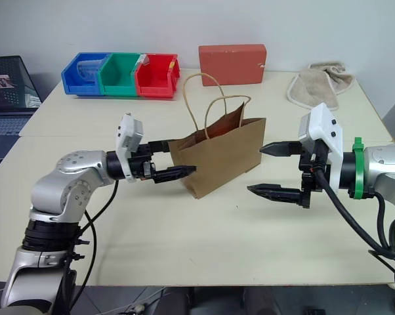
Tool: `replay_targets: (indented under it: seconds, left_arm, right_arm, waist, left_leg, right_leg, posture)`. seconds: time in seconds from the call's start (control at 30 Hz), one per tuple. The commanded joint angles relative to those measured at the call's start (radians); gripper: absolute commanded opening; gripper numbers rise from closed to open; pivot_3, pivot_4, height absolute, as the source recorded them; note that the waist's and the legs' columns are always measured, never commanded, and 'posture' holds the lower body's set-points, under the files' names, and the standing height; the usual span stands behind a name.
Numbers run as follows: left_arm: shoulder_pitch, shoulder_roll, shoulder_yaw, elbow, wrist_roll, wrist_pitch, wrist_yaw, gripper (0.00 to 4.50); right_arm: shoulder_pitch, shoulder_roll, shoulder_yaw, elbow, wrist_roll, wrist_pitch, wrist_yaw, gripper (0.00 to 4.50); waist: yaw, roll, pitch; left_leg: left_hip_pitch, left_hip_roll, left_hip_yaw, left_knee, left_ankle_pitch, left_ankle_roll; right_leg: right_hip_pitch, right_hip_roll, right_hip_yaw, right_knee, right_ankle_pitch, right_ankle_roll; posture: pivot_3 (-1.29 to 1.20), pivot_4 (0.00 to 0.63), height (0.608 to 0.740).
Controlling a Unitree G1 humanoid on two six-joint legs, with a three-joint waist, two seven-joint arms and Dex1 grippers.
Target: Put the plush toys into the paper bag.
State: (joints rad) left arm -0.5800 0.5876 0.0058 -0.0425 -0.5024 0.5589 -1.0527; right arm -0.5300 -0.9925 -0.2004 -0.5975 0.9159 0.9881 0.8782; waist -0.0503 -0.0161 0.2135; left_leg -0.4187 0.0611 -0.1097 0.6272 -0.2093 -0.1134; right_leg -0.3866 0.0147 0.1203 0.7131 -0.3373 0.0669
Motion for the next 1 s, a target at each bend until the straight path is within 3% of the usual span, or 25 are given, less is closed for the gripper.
replay_targets:
  seconds: [0.03, 0.17, 0.47, 0.67, 0.8, 1.0]
  left_arm:
    - [0.001, -0.04, -0.004, -0.008, 0.031, -0.055, 0.058, 4.11]
    - [0.002, -0.063, 0.0, 0.016, 0.046, -0.089, 0.068, 3.07]
    - [-0.008, -0.076, -0.002, 0.061, 0.059, -0.134, 0.058, 0.19]
    - [-0.077, -0.064, -0.018, 0.144, 0.047, -0.156, -0.037, 0.06]
    - [-0.152, -0.03, -0.05, 0.196, 0.04, -0.152, -0.177, 0.06]
    - [-0.256, -0.043, -0.12, 0.314, 0.06, -0.177, -0.356, 0.06]
  right_arm:
    - [-0.005, 0.017, 0.011, -0.041, -0.034, -0.068, -0.021, 4.5]
    - [-0.007, 0.03, 0.024, -0.043, -0.049, -0.099, -0.026, 4.5]
    - [0.005, 0.039, 0.035, -0.048, -0.068, -0.143, -0.049, 4.5]
    - [0.077, 0.015, -0.037, -0.066, -0.114, -0.184, -0.069, 4.5]
    - [0.165, -0.056, -0.182, -0.085, -0.037, -0.121, -0.042, 4.5]
    - [0.361, -0.117, -0.442, -0.108, -0.049, -0.075, 0.001, 4.5]
  waist:
    - [0.001, 0.0, 0.0]
    - [0.001, 0.0, 0.0]
    - [0.002, 0.0, 0.0]
    - [0.002, 0.0, 0.0]
    - [0.015, 0.0, 0.0]
    - [0.02, 0.0, 0.0]
  left_leg:
    - [0.0, 0.0, 0.0, 0.0, 0.0, 0.0]
    - [0.0, 0.0, 0.0, 0.0, 0.0, 0.0]
    - [0.0, 0.0, 0.0, 0.0, 0.0, 0.0]
    - [0.0, 0.0, 0.0, 0.0, 0.0, 0.0]
    - [-0.001, -0.001, -0.001, 0.0, 0.0, 0.0]
    - [0.0, -0.001, -0.001, 0.0, 0.0, 0.0]
  right_leg:
    - [0.0, 0.0, 0.0, 0.0, 0.0, 0.0]
    - [0.0, 0.0, 0.0, 0.0, 0.0, 0.0]
    - [0.0, 0.0, 0.0, 0.0, 0.0, 0.0]
    - [0.0, 0.0, 0.0, 0.0, 0.0, 0.0]
    - [0.0, 0.0, -0.001, 0.0, 0.0, 0.0]
    - [0.001, 0.0, -0.001, 0.0, 0.0, 0.0]
  posture:
    - [0.0, 0.15, 0.74]
    - [0.0, 0.15, 0.74]
    - [0.0, 0.15, 0.74]
    - [0.0, 0.15, 0.74]
    - [0.0, 0.15, 0.74]
    - [0.0, 0.15, 0.74]
